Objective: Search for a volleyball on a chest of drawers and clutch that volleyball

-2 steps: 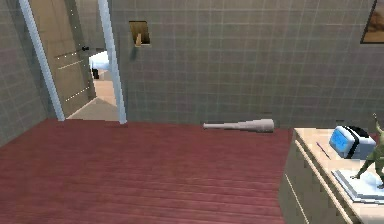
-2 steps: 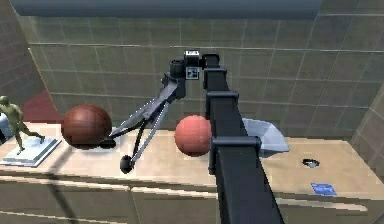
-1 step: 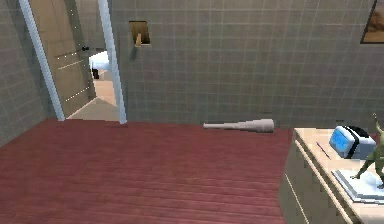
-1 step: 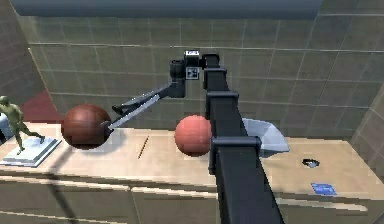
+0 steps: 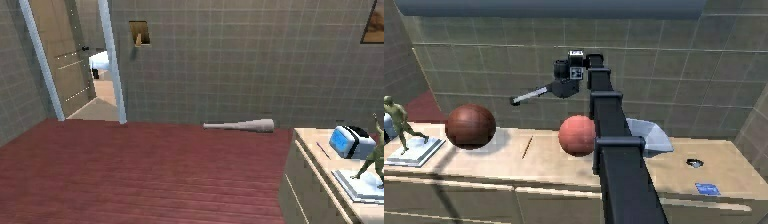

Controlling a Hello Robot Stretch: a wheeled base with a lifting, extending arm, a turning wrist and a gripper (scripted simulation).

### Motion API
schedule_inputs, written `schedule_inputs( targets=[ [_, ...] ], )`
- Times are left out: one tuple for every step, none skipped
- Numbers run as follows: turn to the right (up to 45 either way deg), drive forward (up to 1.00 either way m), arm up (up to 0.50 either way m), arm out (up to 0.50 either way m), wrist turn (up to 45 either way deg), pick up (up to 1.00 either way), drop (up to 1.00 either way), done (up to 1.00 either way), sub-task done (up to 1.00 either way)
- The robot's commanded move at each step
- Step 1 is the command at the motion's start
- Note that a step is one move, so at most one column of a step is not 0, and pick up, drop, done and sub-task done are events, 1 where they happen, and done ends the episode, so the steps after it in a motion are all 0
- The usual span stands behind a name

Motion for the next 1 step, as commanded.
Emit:
schedule_inputs(
  targets=[
    [0.0,0.00,0.00,0.02,0.0,0.00,0.00,0.00,0.00]
  ],
)
